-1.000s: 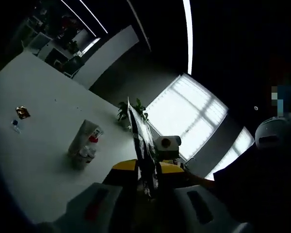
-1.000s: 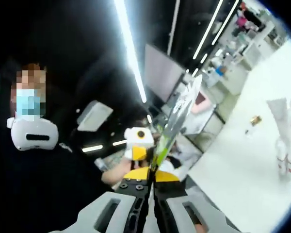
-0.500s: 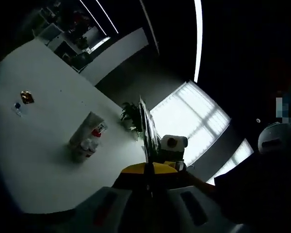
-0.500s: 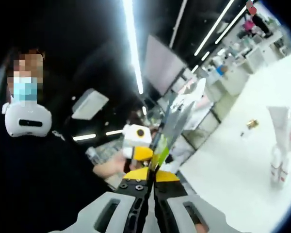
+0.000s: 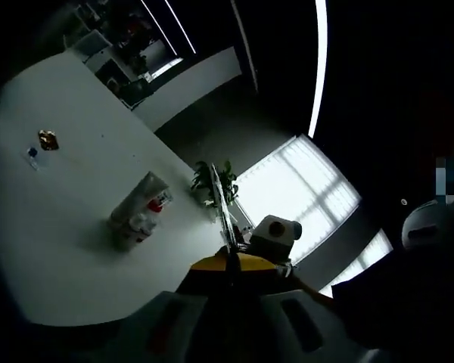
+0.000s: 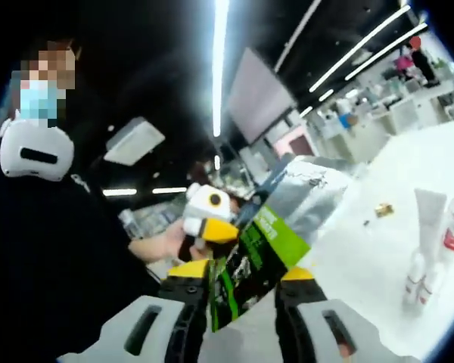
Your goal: Arrange the skincare products in the storage area until every visible bottle or jar stands upright without overlapping.
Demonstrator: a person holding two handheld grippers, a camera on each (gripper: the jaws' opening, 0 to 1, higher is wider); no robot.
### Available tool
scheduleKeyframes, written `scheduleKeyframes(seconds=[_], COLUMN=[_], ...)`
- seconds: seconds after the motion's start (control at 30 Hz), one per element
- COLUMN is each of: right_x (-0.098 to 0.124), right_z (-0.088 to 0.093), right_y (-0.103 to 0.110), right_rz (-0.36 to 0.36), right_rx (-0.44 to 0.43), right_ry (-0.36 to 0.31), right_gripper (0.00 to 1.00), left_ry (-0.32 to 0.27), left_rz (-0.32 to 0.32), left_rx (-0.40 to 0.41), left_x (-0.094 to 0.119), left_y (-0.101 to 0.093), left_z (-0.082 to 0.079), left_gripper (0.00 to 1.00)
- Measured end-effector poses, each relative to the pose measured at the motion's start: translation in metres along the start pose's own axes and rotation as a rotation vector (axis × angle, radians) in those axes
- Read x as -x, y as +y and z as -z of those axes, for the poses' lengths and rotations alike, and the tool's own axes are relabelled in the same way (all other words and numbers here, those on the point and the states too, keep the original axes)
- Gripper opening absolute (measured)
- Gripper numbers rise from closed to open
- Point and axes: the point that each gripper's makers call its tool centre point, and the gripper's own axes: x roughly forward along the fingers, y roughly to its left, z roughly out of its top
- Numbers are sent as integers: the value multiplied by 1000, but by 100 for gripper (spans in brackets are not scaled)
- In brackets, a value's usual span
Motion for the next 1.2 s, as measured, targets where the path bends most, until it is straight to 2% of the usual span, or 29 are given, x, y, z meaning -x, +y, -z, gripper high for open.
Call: scheduleKeyframes(seconds=[0.03,0.07,0.2,0.37,0.43,0.57,1.0,1.07,1.2], right_x=[-1,-2,-4,-1,3,10,48,55,64], right_z=[2,5,12,8,7,9,35,38,39], right_y=[0,0,0,-2,-8,-22,-77,-83,-90], right_rz=[5,12,22,50,93,190,553,597,630], right_rx=[5,23,30,24,34,62,183,188,180], right_ry=[6,16,27,-18,-37,-34,40,49,39], right_gripper=[48,53,62,75,82,99,99,99,99], left_ry=[-1,-1,-5,2,5,11,15,10,8], left_rz=[2,1,15,13,11,1,-64,-71,-74], left_rx=[1,0,14,16,13,11,44,50,53], left_x=[0,-1,-3,-5,-5,-6,-10,-11,-14], left_y=[0,0,0,1,2,7,41,46,52], left_z=[0,0,0,0,0,0,-3,-6,-9], left_gripper=[1,1,1,1,1,1,1,1,1])
